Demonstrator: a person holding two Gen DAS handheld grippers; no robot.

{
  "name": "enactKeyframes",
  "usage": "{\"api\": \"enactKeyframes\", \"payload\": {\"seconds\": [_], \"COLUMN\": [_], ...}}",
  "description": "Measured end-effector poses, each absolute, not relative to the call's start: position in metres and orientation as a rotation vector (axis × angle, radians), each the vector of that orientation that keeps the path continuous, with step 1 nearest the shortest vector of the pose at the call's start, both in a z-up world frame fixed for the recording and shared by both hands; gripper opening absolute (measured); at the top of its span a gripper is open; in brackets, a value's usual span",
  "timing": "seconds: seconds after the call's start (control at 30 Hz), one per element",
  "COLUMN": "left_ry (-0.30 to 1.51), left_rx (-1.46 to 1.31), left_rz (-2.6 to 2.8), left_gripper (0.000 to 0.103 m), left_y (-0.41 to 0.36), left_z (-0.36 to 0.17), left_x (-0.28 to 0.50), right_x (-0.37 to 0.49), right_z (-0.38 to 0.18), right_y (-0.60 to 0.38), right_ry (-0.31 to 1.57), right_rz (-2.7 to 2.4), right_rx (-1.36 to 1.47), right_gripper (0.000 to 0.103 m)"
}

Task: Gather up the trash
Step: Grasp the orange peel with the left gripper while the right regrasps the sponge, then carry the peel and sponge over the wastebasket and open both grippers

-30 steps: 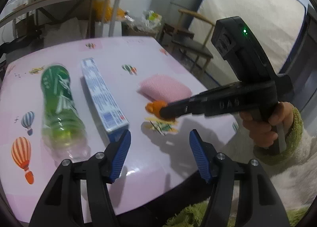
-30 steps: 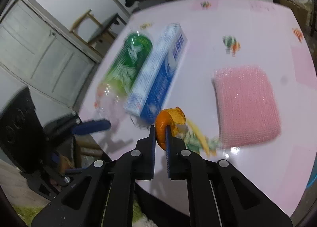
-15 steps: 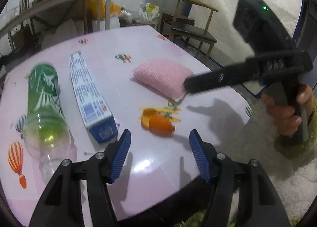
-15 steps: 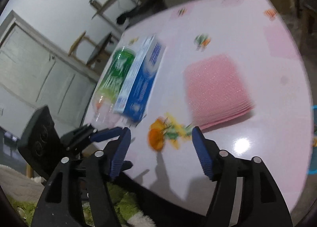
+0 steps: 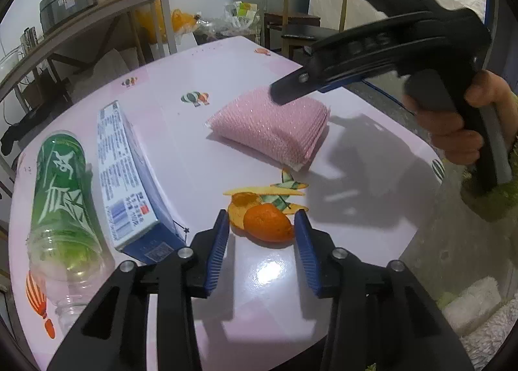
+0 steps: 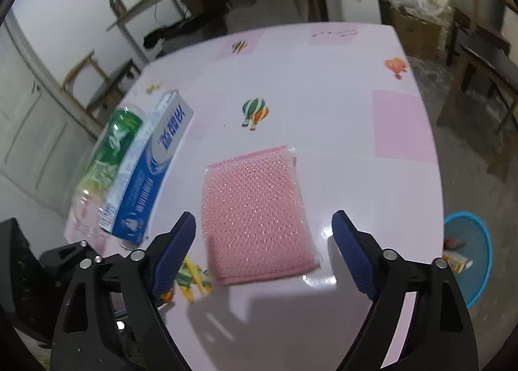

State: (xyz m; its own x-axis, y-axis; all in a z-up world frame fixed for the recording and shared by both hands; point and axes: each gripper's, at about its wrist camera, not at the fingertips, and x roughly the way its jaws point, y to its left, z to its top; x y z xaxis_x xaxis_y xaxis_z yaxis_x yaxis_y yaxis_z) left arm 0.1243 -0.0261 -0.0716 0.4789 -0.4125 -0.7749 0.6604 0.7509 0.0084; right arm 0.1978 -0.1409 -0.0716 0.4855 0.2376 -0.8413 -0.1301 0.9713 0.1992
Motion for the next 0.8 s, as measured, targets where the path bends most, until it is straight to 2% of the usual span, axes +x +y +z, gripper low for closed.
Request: {"api": "enactKeyframes", "payload": {"seconds": [0.23,0.57,0.6,0.67,0.8], "left_ry": [0.846,0.827,0.825,0.819,0.809], "left_rx": [0.339,0.333,0.332,0.328,0.316], "left_rz": [-0.676,-0.662,-0.660,-0.656,-0.652], "left_gripper": [0.029,0.016,0.015,0.013,0.011], "left_y": [-0.028,-0.026,-0.026,-0.024,-0.019], "left_z": [-0.077,-0.076,-0.075,-0.074,-0.069], "left_x": [0.131,0.126,0.124,0.123,0.119], "right_x": [0.208,0.194,0.193,0.194,0.188], "right_z": [-0.091,-0.090,-0.091,-0.093,-0.091], "right_y": [-0.128,-0.113,-0.113,-0.114,-0.118], "right_ry": [1.096,1.087,1.088,1.094,1.083], "right_rz": [0.245,0.245,0.237,0.226,0.216], "right_rx": [0.023,-0.085,-0.088,-0.085,-0.051], "right_gripper": [0.087,0.087,0.086,0.079,0.075]}}
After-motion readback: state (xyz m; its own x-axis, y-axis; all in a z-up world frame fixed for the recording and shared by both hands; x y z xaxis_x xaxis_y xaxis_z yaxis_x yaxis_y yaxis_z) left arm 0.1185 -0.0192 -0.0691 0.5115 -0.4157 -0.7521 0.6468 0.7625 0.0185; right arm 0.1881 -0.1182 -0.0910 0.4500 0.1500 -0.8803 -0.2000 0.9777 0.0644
